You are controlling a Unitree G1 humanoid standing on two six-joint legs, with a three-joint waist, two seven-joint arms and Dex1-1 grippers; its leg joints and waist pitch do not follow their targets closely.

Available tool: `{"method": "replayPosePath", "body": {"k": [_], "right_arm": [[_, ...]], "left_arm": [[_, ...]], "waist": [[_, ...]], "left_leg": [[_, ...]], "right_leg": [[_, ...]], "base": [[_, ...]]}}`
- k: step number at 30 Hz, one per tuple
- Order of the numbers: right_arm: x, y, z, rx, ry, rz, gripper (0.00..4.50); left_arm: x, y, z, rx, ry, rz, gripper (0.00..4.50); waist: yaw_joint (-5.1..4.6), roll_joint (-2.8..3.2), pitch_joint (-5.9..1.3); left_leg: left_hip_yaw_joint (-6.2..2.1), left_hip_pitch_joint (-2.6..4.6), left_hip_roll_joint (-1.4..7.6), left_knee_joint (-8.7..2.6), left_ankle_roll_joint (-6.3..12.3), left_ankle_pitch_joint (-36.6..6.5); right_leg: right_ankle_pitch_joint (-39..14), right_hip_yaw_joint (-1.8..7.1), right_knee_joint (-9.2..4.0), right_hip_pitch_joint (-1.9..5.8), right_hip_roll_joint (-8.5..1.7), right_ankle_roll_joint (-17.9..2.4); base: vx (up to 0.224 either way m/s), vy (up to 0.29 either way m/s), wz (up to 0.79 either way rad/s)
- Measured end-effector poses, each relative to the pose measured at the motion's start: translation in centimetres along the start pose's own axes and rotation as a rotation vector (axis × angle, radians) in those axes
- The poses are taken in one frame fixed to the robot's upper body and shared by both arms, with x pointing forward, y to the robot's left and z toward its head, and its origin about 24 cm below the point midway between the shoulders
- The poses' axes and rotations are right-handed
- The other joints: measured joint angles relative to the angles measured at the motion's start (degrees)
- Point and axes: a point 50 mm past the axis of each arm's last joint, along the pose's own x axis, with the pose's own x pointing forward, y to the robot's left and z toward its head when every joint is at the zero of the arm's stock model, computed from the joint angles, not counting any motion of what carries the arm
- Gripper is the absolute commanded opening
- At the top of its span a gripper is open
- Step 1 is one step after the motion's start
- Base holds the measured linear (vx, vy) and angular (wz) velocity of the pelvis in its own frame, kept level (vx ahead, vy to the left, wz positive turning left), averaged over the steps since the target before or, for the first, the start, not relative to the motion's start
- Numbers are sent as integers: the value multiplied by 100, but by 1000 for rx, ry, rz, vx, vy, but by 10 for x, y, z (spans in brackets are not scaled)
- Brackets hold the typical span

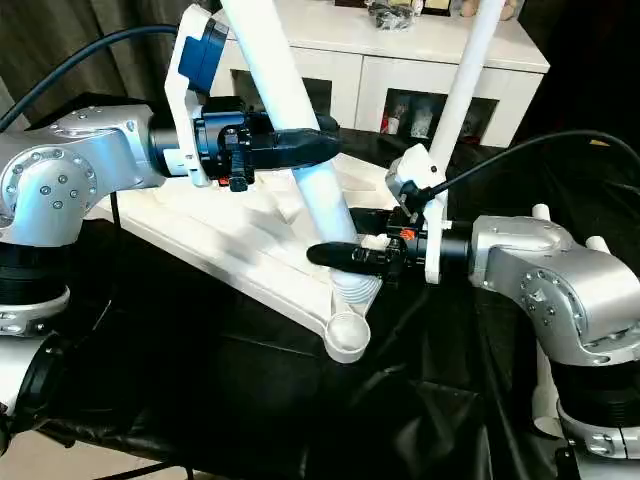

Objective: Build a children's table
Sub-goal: Pick table leg

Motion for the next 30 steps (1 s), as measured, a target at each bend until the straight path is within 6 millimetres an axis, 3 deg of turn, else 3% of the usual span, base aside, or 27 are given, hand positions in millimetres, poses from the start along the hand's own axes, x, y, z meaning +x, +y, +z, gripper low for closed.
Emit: {"method": "replayPosePath", "body": {"k": [8, 9, 10, 12, 20, 24, 25, 29, 30], "right_arm": [[3, 1, -2, -4, 5, 5, 200], [3, 1, -2, -4, 3, 5, 197], [4, 1, -2, -3, 0, 4, 197], [8, 2, -3, 2, -16, 6, 195], [20, -2, 1, 36, -115, -88, 188], [25, -3, 5, 48, -161, -136, 188], [25, -3, 6, 47, -165, -143, 188], [27, -5, 10, 50, -186, -166, 188], [27, -5, 10, 49, -188, -171, 188]], "left_arm": [[1, 0, -1, 2, 7, -3, 179], [1, 0, -1, 3, 8, 0, 235], [1, 0, -1, -4, 5, 7, 249], [4, 4, -2, -33, -18, 45, 249], [8, 12, 1, -107, -123, 188, 336], [13, 13, 0, -159, -156, 238, 348], [13, 14, 0, -167, -166, 248, 376], [11, 17, 1, -193, -197, 300, 388], [10, 17, 1, -195, -199, 309, 418]], "waist": [[0, 0, 0], [-1, 0, 0], [-1, 0, 0], [-1, 0, 0], [-2, 0, 0], [-1, 0, 0], [1, 0, 0], [-1, -1, 0], [-1, -1, 0]], "left_leg": [[0, 1, 0, 1, 0, 0], [0, 0, 0, 1, 0, 0], [0, 1, 0, 1, 0, 0], [0, 0, 1, 5, 0, 0], [0, -3, 3, 16, 1, 0], [0, -5, 3, 16, 1, 1], [0, -5, 3, 16, 1, 1], [0, -6, 3, 17, 2, 1], [0, -6, 3, 17, 2, 1]], "right_leg": [[0, 0, 1, 1, 0, 0], [0, 0, 1, 1, 0, 0], [1, 0, 1, 1, 0, -1], [1, 0, 2, 2, 0, -2], [2, -2, 3, 3, 0, -3], [3, -3, 5, 2, 0, -4], [3, -3, 4, 2, 0, -3], [2, -3, 3, 2, 0, -2], [2, -3, 3, 1, 0, -2]], "base": [[0, 0, 0], [0, 0, 0], [0, 0, 0], [0, 0, 0], [0, 0, 0], [0, 0, 0], [0, 0, 0], [0, 0, 0], [0, 0, 0]]}}
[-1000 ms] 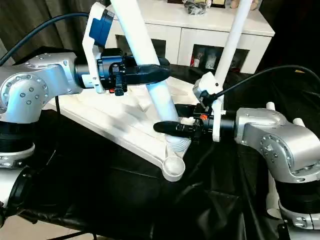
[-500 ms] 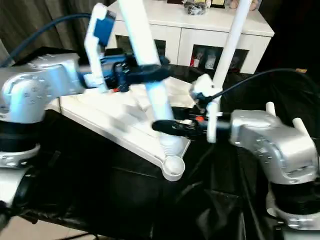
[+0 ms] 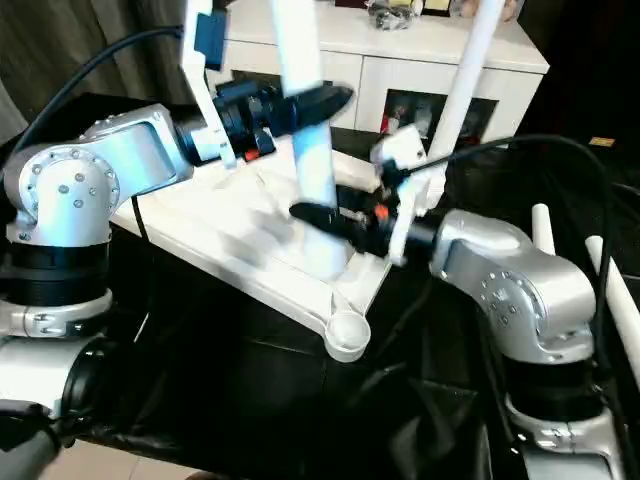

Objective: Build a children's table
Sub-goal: Pick table leg

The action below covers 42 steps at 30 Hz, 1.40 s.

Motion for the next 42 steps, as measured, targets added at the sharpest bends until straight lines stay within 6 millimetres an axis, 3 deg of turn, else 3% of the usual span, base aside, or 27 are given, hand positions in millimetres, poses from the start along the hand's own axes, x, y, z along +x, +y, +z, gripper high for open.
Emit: {"method": "replayPosePath", "body": {"k": [5, 8, 11, 14, 17, 28, 41, 42], "right_arm": [[2, -3, 0, 9, -6, -24, 188], [2, -4, 0, 10, -5, -29, 188], [2, -4, 0, 10, -5, -32, 188], [2, -4, 0, 10, -5, -34, 188], [2, -5, -1, 14, -4, -43, 188], [1, -7, -1, 5, -1, -67, 188], [1, -8, 0, -10, -1, -90, 186], [1, -8, 0, -12, -3, -90, 221]], "left_arm": [[-1, 1, -1, -6, 7, 15, 442], [-2, 0, -1, -5, 9, 15, 404], [-2, -2, -2, -13, 21, 0, 402], [-3, -3, -3, -2, 31, -5, 362], [-3, -3, -7, 5, 54, -16, 353], [-2, 1, -13, 12, 72, 31, 241], [0, 4, -14, 8, 48, 63, 185], [0, 4, -14, 8, 46, 64, 184]], "waist": [[0, 0, 0], [1, 0, 0], [1, 0, 0], [-2, 0, 0], [-4, 0, 0], [-6, 0, 0], [-7, 0, 0], [-7, 0, 0]], "left_leg": [[0, -1, 0, 0, 0, 0], [0, -2, 0, 0, 0, 0], [0, -2, 0, 0, 0, -1], [0, -2, 0, 0, 0, 0], [0, -2, 0, 0, 0, 0], [0, -2, 1, -1, 0, -1], [0, -3, 1, -1, 0, -1], [0, -3, 1, -1, 0, -1]], "right_leg": [[0, 0, 0, 0, 0, 1], [-1, 0, -1, -1, 0, 2], [-1, 0, -2, -1, 0, 2], [-1, -1, -1, -1, 0, 3], [-2, 0, -2, -1, 0, 4], [-2, 0, -2, -1, 0, 4], [-2, 0, -4, -2, 0, 5], [-3, 0, -4, -2, 0, 6]], "base": [[0, 0, 0], [0, 0, 0], [0, 0, 0], [0, 0, 0], [0, 0, 0], [0, 0, 0], [0, 0, 0], [0, 0, 0]]}}
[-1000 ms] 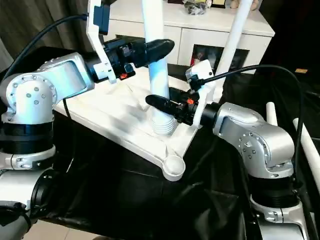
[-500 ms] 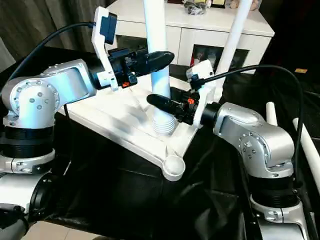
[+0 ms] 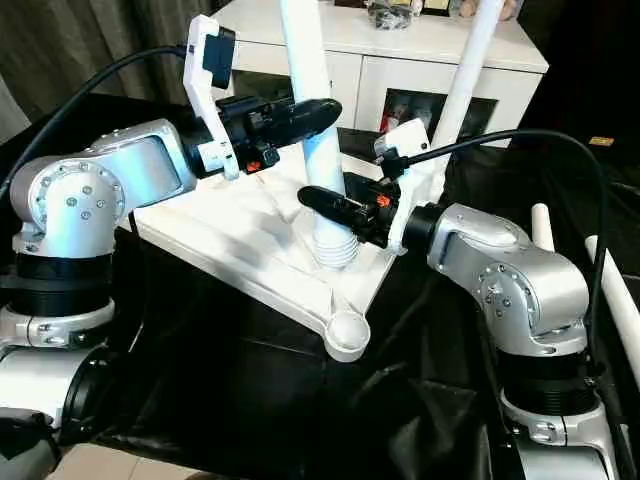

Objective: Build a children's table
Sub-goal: Pick table leg

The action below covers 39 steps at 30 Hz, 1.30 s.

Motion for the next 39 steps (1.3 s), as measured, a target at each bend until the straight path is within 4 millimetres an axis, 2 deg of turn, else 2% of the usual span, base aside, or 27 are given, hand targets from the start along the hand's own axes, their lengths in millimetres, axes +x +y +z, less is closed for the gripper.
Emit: {"method": "replayPosePath", "body": {"k": [2, 8, 11, 15, 19, 21, 26, 29, 30, 33, 39], "right_arm": [[0, 0, 1, -5, -6, -1, 256], [1, 2, 4, -2, -20, 37, 296], [-5, 1, 7, 7, -19, 88, 333], [-19, 3, 12, 37, -7, 230, 354], [-27, 8, 10, 71, 14, 348, 381], [-33, 9, 6, 70, 38, 378, 411], [-36, 10, 0, 84, 74, 415, 437], [-37, 12, -3, 100, 90, 438, 437], [-36, 13, -4, 104, 93, 444, 408], [-36, 14, -6, 112, 100, 452, 396], [-36, 16, -6, 105, 103, 463, 340]], "left_arm": [[0, 0, 0, 1, -2, -1, 184], [-5, 1, -2, 8, 15, -60, 184], [-9, -2, -1, 16, 23, -145, 184], [-18, -9, 4, 27, 15, -325, 184], [-25, -14, 6, 30, 10, -468, 184], [-27, -16, 6, 42, 16, -515, 184], [-30, -18, 5, 72, 48, -577, 184], [-29, -19, 3, 76, 64, -606, 184], [-29, -20, 3, 77, 65, -612, 184], [-28, -18, 1, 79, 71, -617, 184], [-29, -16, 1, 94, 72, -629, 184]], "waist": [[-1, 0, 0], [-2, 0, 0], [6, 0, 0], [5, -3, 0], [5, -3, 0], [7, -3, 0], [2, -3, 0], [-1, -3, 0], [-3, -3, 0], [0, -3, 0], [1, -3, 0]], "left_leg": [[0, 0, 0, 0, 0, 0], [0, 0, 0, -1, 0, 0], [0, 0, 0, -1, 1, -1], [1, -3, 0, -2, 3, -2], [1, 0, 2, -2, 2, -1], [1, 1, 2, -1, 2, -1], [2, 4, 2, 0, 2, 0], [2, 4, 2, 0, 1, 0], [2, 4, 2, 0, 1, 0], [3, 4, 3, 0, 1, 0], [3, 4, 3, 0, 1, 0]], "right_leg": [[-1, 0, 0, 0, 0, 1], [-1, 0, 0, -1, 0, 2], [-1, 1, -1, 0, 0, 2], [-1, 1, -3, -1, 0, 1], [0, -1, 0, 0, 0, 0], [-1, -1, -1, 2, 0, 1], [-2, 1, -1, 3, 0, 3], [-2, 1, 0, 2, 0, 4], [-2, 1, 0, 2, 0, 4], [-2, 0, 0, 2, 0, 4], [-1, 1, 0, 2, 0, 2]], "base": [[0, 0, 0], [0, 0, 0], [0, 0, 0], [0, 0, 0], [0, 0, 0], [0, 0, 0], [0, 0, 0], [0, 0, 0], [0, 0, 0], [0, 0, 0], [0, 0, 0]]}}
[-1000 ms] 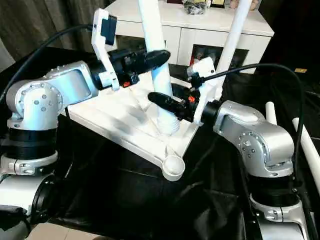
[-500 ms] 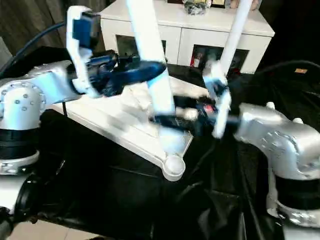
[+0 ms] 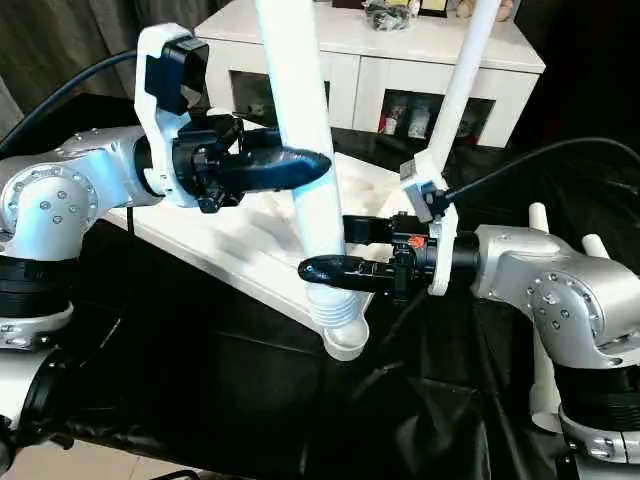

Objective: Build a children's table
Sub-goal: Pick table leg

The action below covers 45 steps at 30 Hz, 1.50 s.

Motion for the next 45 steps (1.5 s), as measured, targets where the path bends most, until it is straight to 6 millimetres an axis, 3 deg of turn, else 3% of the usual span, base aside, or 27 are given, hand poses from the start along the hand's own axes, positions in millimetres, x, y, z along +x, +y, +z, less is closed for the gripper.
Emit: {"method": "replayPosePath", "body": {"k": [10, 11, 12, 14, 15, 18, 26, 30, 38, 39, 43, 45], "right_arm": [[2, 1, -1, -4, 7, 6, 266], [3, 1, -1, -5, 7, 5, 259], [4, 0, -1, -13, 1, -7, 250], [5, -3, -1, -30, -3, -56, 229], [6, -8, 0, -48, -13, -116, 215], [10, -20, 4, -95, -31, -255, 196], [22, -39, 3, -221, -30, -555, 186], [45, -40, 0, -254, -45, -635, 186], [53, -47, 0, -303, -46, -762, 186], [56, -47, 1, -308, -51, -760, 186], [59, -47, 3, -309, -63, -769, 186], [60, -47, 3, -309, -67, -769, 186]], "left_arm": [[0, 1, 0, 12, 9, 6, 184], [0, 1, 0, 16, 9, 10, 240], [0, 3, -1, 14, 9, 28, 254], [0, 8, -3, -8, 7, 74, 256], [2, 15, -4, -31, -1, 138, 283], [4, 29, -5, -62, -16, 289, 304], [8, 48, -5, -84, -119, 607, 379], [21, 54, -10, -136, -178, 722, 382], [19, 59, -17, -140, -150, 837, 382], [20, 59, -18, -147, -147, 843, 346], [18, 59, -18, -153, -142, 883, 332], [19, 59, -18, -151, -146, 885, 299]], "waist": [[3, 0, 0], [2, 0, 0], [1, 0, 0], [2, 0, 0], [2, -5, -1], [-4, -4, -1], [-19, -5, -1], [-15, -5, -1], [-25, -6, -1], [-25, -5, -1], [-30, -6, -1], [-30, -6, -1]], "left_leg": [[0, 0, 0, 0, 0, 0], [0, 0, 0, 0, 0, 0], [0, 1, 1, 0, 0, 0], [1, 1, 0, 1, 0, 0], [1, 1, 1, 2, -1, 1], [2, -2, 1, 7, -4, 3], [1, -4, 3, 11, -4, 2], [1, -17, 3, 8, 1, 0], [1, -20, 3, 8, 4, -2], [1, -20, 3, 9, 4, -2], [1, -19, 3, 9, 3, -2], [1, -21, 3, 9, 3, -2]], "right_leg": [[1, 0, 0, 1, 0, -2], [1, -1, 0, 1, 0, -2], [1, 0, 1, 2, 0, -2], [1, 0, 1, 2, 0, -2], [0, 0, 2, 4, 0, -1], [-1, 0, 1, 3, 0, 2], [8, -2, 2, 5, 0, -12], [8, -4, -1, -5, 0, -11], [7, -3, -4, -7, 0, -10], [7, -3, -5, -6, 0, -10], [7, -2, -5, -4, 0, -9], [7, -2, -5, -6, 0, -9]], "base": [[0, 0, 0], [0, 0, 0], [0, 0, 0], [0, 0, 0], [0, 0, 0], [0, 0, 0], [0, 0, 0], [0, 0, 0], [0, 0, 0], [0, 0, 0], [0, 0, 0], [0, 0, 0]]}}
